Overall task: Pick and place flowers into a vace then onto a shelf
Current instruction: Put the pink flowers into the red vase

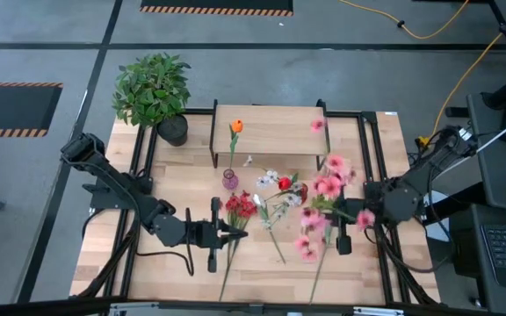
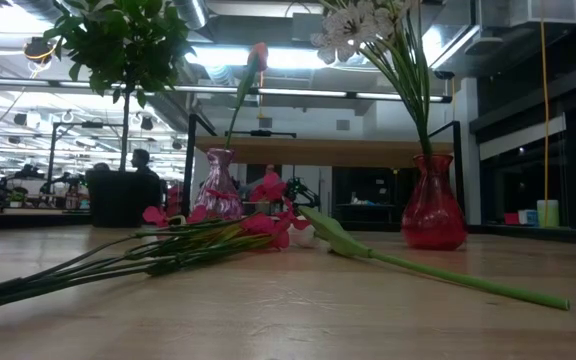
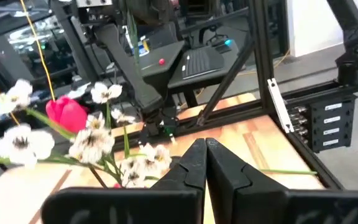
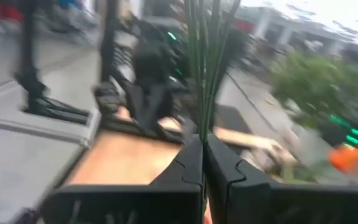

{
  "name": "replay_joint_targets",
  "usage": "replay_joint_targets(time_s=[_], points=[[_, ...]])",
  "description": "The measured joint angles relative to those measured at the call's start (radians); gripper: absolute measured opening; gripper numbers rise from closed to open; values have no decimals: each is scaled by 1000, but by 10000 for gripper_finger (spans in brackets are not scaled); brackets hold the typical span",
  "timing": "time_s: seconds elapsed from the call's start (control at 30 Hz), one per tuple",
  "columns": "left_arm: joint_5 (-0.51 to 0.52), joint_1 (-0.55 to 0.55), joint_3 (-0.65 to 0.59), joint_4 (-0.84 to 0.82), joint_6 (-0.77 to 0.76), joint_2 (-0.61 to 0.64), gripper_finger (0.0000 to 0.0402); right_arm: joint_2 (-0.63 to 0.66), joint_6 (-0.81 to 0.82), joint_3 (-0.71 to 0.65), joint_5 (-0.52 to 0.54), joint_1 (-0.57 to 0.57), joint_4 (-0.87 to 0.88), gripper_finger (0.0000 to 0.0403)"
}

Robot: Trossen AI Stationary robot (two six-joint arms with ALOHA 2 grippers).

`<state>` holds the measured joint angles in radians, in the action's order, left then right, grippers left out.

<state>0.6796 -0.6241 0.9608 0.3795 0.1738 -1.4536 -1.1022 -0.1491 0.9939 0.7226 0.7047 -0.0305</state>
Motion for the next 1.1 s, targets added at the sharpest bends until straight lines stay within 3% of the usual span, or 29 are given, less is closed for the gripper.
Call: replay_joint_targets(time_s=[0.17, 0.33, 0.47, 0.6, 0.77, 1.1], points=[[29, 9, -79, 74, -36, 0, 1, 3, 44, -1, 174, 65, 89, 0], [5, 37, -193, 248, -74, 0, 1, 51, 39, -99, 228, 93, -4, 0], [-39, 58, -248, 353, -84, 0, 2, 145, 33, -238, 226, 88, -131, 0], [-52, 74, -253, 352, -86, 0, 2, 251, -11, -363, 215, 71, -236, 0], [-51, 92, -253, 352, -86, 0, 2, 357, -16, -518, 111, 14, -358, 0], [-48, 125, -253, 350, -85, 0, 4, 384, -17, -736, 33, -144, -577, 0]])
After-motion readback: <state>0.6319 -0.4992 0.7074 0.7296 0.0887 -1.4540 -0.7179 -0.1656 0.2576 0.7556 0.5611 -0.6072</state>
